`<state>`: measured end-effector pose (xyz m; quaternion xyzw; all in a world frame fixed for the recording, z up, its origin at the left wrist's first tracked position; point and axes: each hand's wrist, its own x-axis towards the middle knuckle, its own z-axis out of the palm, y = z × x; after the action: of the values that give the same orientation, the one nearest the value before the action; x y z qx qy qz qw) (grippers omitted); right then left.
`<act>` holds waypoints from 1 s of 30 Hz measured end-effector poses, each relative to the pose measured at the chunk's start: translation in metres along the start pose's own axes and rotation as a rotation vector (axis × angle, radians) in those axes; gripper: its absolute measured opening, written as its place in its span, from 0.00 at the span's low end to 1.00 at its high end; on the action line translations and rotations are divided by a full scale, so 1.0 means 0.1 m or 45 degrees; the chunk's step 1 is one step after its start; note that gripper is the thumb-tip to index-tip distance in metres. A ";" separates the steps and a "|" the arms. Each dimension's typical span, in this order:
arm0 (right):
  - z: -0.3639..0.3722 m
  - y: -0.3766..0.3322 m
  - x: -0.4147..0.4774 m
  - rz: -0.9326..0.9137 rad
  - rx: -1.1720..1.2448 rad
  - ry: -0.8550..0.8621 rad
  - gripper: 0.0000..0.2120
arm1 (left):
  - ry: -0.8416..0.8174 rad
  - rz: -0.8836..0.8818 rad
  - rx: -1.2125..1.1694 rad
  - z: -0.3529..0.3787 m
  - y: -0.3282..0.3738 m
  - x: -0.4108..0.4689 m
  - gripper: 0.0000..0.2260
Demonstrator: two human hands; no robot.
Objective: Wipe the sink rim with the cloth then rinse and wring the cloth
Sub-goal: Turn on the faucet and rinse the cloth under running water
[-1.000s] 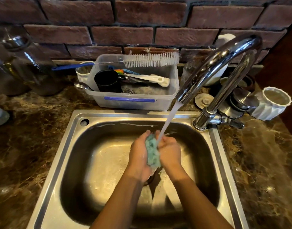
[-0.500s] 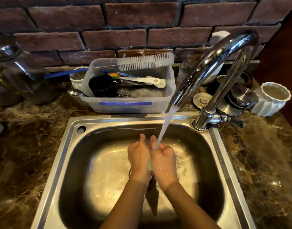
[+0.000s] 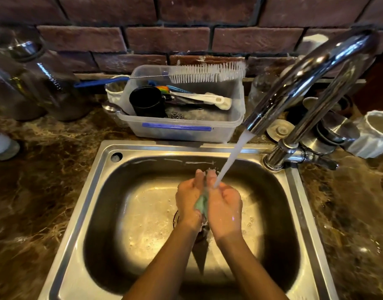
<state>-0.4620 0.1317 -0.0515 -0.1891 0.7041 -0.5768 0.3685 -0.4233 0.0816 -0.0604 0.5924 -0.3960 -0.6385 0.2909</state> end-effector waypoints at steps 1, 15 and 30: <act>-0.02 0.02 0.05 -0.044 -0.061 0.011 0.20 | -0.089 -0.110 -0.127 -0.02 0.02 -0.03 0.16; -0.05 0.10 0.15 0.102 -0.152 0.088 0.18 | -0.255 -0.331 -0.315 -0.01 0.15 -0.12 0.17; 0.06 -0.16 0.00 0.130 0.045 0.006 0.18 | -0.094 -0.104 -0.217 0.00 0.24 -0.17 0.15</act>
<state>-0.4602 0.1235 -0.0362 -0.1451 0.7034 -0.5701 0.3989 -0.4236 0.0833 -0.0308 0.5571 -0.3261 -0.7027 0.2990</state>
